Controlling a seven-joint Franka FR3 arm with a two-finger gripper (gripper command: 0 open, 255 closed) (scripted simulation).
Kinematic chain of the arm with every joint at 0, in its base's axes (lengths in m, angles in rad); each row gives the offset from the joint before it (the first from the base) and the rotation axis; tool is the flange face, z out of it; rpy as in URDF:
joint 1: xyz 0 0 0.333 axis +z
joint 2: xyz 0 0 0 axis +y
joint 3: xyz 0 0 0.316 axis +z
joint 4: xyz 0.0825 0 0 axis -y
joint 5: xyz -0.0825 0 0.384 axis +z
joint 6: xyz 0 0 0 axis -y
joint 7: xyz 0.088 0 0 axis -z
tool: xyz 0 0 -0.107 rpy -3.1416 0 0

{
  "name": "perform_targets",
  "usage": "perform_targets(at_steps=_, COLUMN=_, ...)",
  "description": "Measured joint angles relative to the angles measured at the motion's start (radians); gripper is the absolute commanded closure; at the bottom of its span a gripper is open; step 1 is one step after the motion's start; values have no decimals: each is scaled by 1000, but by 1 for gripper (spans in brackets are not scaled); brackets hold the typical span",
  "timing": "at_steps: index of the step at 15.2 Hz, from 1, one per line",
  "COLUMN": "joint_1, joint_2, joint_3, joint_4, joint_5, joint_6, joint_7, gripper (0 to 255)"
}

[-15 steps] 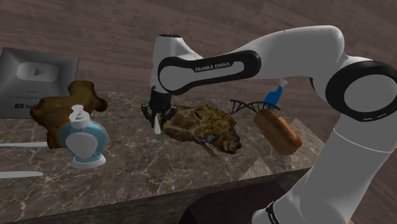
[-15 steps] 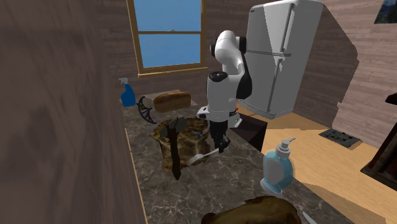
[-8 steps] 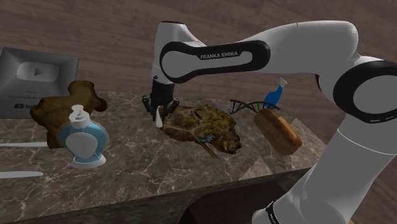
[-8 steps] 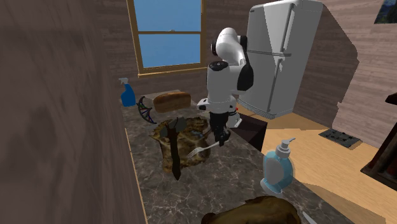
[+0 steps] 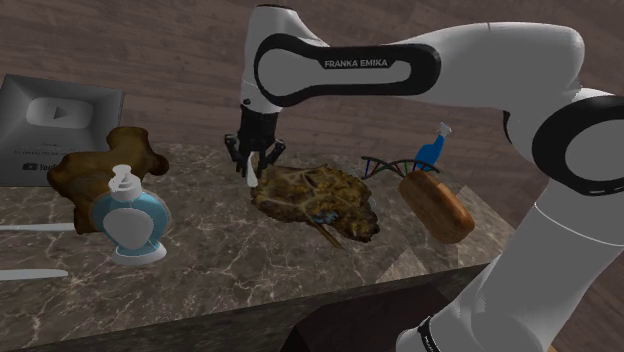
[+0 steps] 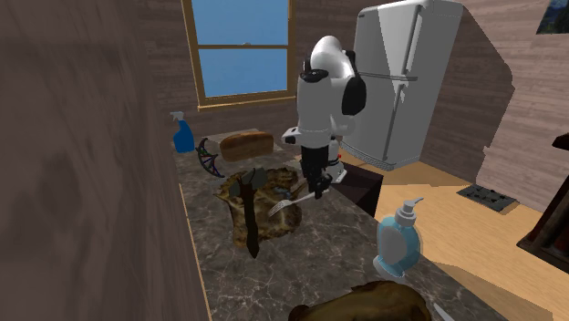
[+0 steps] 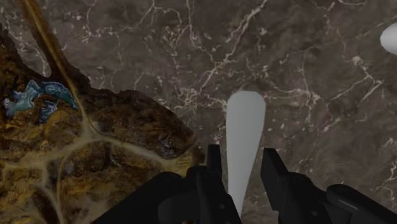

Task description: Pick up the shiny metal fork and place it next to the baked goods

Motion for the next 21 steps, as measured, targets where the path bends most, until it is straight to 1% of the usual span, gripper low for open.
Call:
perform_targets(at_steps=12, joint_1=3, joint_2=-14, joint_3=4, joint_4=140, joint_5=5, joint_6=-153, joint_7=5, gripper=255)
perform_targets(at_steps=13, joint_1=-4, joint_2=-28, joint_3=1, joint_4=130, joint_5=10, joint_6=-157, joint_7=-6, gripper=255)
perform_targets(at_steps=17, joint_1=-51, joint_2=-143, joint_3=-23, joint_4=-3, joint_5=50, joint_6=-134, joint_7=-80, gripper=255)
perform_targets(at_steps=18, joint_1=-64, joint_2=-186, joint_3=-33, joint_4=-59, joint_5=64, joint_6=-120, joint_7=-106, gripper=255)
perform_targets(at_steps=21, joint_1=-101, joint_2=-267, joint_3=-71, joint_4=-136, joint_5=84, joint_6=-124, joint_7=-186, gripper=255)
